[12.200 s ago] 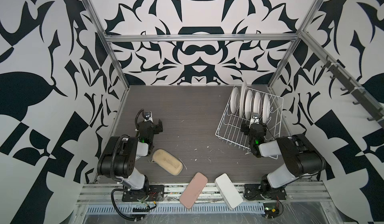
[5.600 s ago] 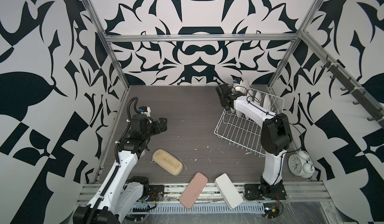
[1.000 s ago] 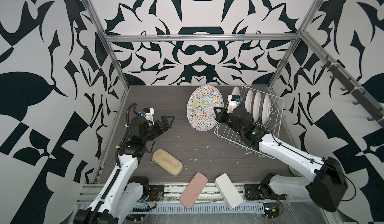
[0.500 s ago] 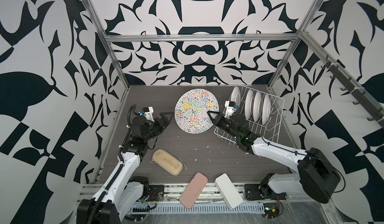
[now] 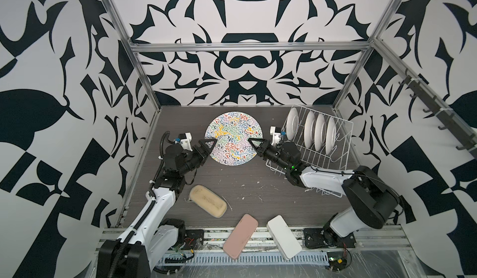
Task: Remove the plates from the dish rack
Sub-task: 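Grasp the plate's rim with the left gripper while the right gripper holds it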
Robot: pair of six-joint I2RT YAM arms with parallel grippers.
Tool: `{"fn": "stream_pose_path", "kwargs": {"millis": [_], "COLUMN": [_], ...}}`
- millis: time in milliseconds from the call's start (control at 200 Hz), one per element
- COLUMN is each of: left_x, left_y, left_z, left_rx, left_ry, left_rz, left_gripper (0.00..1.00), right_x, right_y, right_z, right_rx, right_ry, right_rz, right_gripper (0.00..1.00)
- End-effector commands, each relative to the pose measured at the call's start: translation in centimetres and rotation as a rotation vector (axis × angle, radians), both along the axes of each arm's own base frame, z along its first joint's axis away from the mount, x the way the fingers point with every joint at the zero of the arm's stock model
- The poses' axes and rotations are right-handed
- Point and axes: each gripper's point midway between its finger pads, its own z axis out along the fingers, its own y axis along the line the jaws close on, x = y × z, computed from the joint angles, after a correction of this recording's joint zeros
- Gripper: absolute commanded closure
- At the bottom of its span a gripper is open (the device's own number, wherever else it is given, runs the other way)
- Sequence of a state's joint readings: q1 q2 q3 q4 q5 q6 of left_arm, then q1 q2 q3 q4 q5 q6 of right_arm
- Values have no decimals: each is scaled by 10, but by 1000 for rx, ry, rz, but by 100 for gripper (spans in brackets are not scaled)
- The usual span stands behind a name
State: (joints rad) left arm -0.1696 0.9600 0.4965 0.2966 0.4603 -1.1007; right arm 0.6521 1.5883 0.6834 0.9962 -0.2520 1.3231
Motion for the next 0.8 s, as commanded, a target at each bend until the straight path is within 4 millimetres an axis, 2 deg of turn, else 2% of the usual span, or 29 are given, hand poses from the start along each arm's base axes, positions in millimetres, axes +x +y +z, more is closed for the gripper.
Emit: {"fn": "stream_pose_path", "kwargs": {"millis": [0, 240, 720, 795], "left_x": [0, 1, 2, 3], "left_y": [-3, -3, 2, 2], "left_z": [7, 10, 8, 8], "left_rx": [-14, -24, -11, -11], "left_ry": [-31, -40, -42, -43], "left_rz": [-15, -15, 16, 17], "left_gripper": [19, 39, 70, 78], "right_x": [-5, 3, 4, 5], "right_y": [5, 10, 7, 7], "right_z": [87, 74, 73, 72], "right_rx": [259, 281, 213, 198], "right_ry": [-182, -147, -168, -170], "right_rz": [78, 90, 76, 73], "right_gripper": [100, 100, 100, 100]}}
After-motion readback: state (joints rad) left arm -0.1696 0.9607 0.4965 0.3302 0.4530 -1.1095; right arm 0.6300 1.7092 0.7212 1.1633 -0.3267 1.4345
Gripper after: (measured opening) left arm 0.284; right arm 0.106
